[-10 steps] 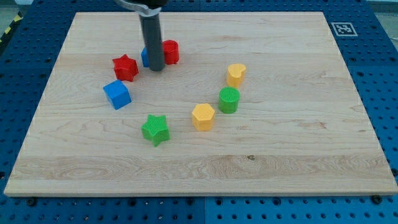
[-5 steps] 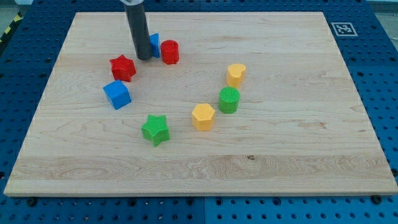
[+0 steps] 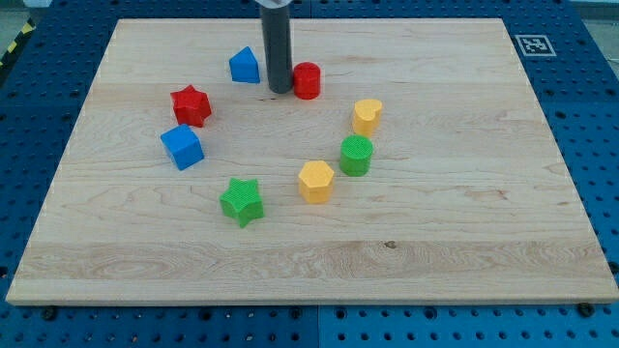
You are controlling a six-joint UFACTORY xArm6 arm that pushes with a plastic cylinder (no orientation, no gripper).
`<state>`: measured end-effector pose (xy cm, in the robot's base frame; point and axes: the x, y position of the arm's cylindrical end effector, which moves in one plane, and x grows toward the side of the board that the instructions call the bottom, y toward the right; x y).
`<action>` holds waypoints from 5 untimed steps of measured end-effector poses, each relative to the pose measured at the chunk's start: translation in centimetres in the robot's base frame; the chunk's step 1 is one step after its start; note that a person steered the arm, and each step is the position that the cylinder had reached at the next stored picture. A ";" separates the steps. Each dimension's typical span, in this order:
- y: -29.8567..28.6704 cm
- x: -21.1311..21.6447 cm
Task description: Place the red circle above the yellow heart
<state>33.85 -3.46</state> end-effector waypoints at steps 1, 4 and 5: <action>2.2 0.0; 5.7 -0.2; 2.8 -2.5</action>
